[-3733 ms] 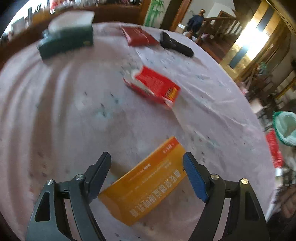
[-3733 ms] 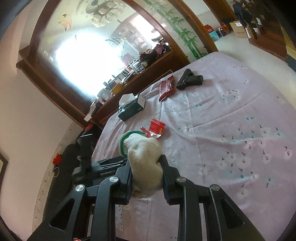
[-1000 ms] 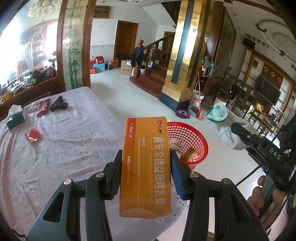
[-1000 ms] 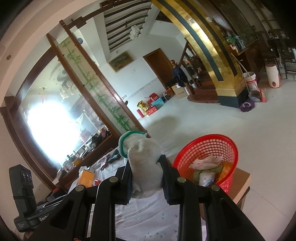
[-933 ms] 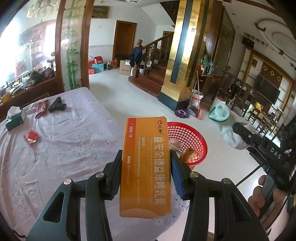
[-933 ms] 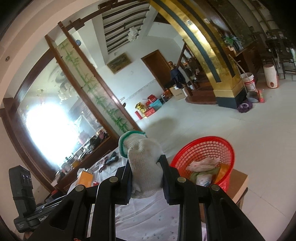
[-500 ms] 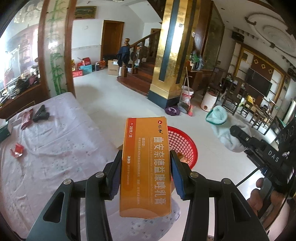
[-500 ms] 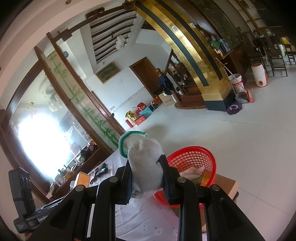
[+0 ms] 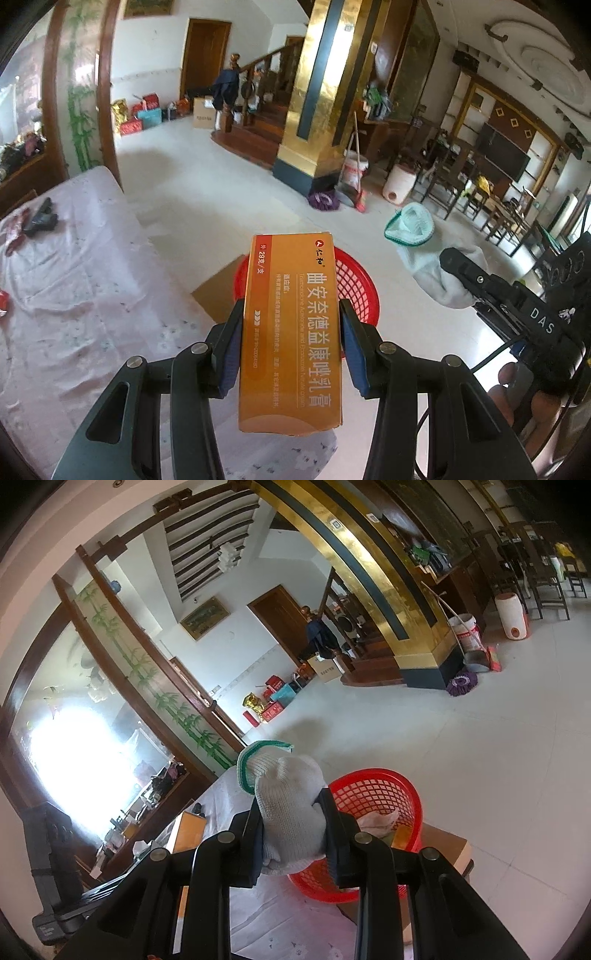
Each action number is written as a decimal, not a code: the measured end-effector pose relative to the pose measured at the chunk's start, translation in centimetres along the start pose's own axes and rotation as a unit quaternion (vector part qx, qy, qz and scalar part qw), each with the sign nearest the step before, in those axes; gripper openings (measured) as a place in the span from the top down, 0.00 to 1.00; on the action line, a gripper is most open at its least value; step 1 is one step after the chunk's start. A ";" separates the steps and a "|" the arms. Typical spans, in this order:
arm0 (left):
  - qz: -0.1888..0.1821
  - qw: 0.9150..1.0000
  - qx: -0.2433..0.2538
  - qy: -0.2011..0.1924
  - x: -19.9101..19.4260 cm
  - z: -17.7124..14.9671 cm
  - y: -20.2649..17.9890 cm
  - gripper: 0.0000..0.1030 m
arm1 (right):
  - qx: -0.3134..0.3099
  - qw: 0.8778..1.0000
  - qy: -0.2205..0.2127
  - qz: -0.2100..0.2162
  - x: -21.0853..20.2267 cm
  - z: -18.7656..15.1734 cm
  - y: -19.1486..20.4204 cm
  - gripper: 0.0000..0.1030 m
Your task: Collect trash
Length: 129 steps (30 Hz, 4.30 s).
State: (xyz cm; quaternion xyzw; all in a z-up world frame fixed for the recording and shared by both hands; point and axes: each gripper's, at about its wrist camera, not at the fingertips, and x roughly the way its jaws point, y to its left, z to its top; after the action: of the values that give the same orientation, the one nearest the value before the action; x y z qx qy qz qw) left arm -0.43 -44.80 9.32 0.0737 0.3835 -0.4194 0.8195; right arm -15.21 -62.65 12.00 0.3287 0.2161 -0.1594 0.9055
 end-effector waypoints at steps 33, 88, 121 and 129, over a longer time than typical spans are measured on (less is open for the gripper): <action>-0.035 0.992 -0.032 0.121 13.9 0.7 1.2 0.55 | 0.056 0.995 0.077 -0.038 9.7 -1.2 -4.8 0.63; 0.075 0.981 -0.130 -0.123 -20.1 -9.4 15.6 0.18 | -0.168 0.985 0.042 0.001 2.1 -10.1 21.2 0.17; 0.094 0.992 -0.006 -0.082 -13.4 -7.2 1.5 0.11 | -0.127 0.980 -0.052 -0.144 -9.7 -6.5 11.0 0.13; 0.093 0.993 0.001 -0.076 -13.0 -7.2 1.0 0.11 | -0.120 0.982 -0.047 -0.141 -9.3 -6.4 10.5 0.12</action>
State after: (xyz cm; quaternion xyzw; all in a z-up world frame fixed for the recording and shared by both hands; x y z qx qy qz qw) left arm -8.41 -32.77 13.14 0.0776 0.3109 -0.3466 0.8816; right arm -20.52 -49.38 17.77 0.1763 0.2354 -0.2735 0.9158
